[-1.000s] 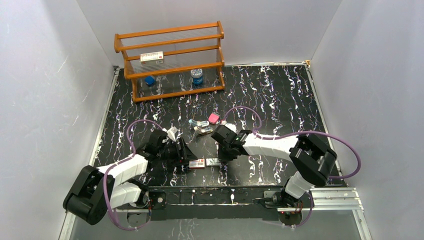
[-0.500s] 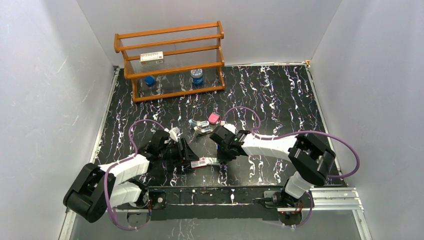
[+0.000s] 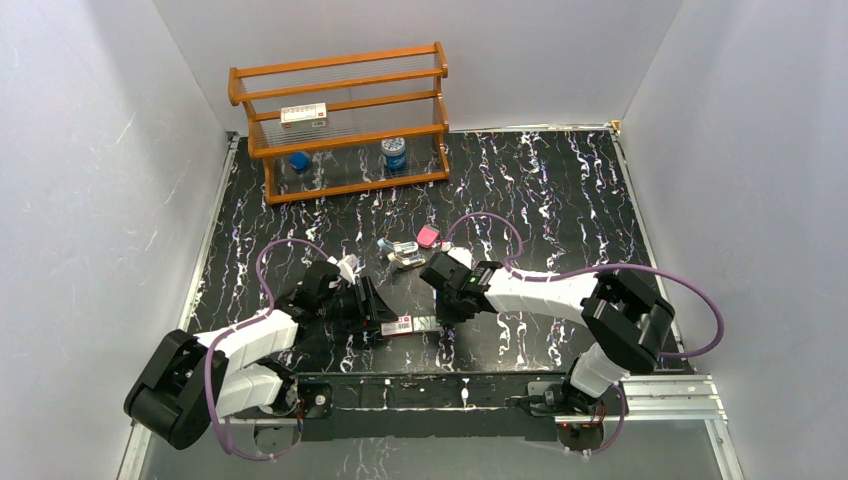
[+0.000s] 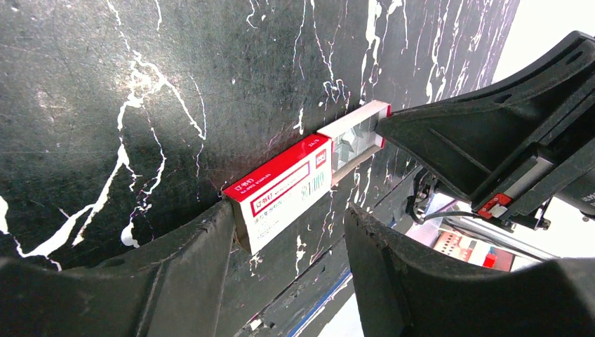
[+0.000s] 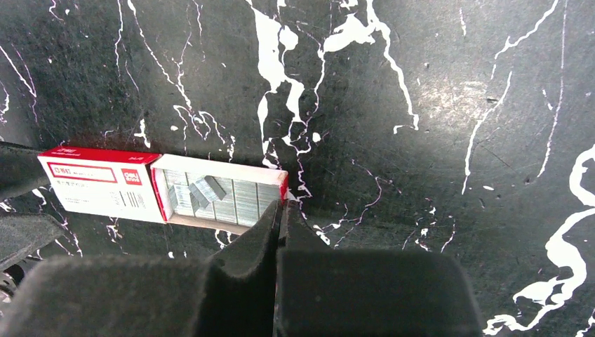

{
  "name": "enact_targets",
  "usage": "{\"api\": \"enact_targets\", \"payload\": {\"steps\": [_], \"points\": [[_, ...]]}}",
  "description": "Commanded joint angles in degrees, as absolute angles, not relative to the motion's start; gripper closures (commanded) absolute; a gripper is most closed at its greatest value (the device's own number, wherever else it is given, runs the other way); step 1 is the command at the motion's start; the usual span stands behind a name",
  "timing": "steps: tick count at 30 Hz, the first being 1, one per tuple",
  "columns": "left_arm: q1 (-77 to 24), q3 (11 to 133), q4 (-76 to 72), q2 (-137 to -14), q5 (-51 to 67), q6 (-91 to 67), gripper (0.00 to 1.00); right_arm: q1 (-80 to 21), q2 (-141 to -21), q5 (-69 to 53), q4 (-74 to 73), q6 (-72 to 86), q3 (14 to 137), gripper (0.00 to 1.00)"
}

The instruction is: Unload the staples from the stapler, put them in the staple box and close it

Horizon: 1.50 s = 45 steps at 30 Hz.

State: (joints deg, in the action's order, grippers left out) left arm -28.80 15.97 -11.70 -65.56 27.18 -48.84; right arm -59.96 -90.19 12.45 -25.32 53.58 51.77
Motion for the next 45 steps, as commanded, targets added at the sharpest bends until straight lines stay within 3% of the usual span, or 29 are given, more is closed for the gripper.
{"api": "enact_targets", "payload": {"steps": [1,32,40,45], "points": [[-29.0,17.5,-10.2,-65.4,25.6,-47.9,0.43,-60.6,-88.8,13.2,-25.3,53.0,53.3,0.96],[-29.7,15.7,-13.9,-67.6,28.3,-49.2,0.43,-60.7,-92.3,8.9,-21.1,52.5,55.3,0.93],[-29.8,16.1,-11.2,-66.8,26.9,-48.2,0.41,-60.7,-91.0,7.3,-19.5,51.6,53.8,0.81],[-29.8,16.3,-9.6,-65.4,25.8,-47.8,0.4,-60.7,-87.6,9.5,-20.6,51.7,52.4,0.68]]}}
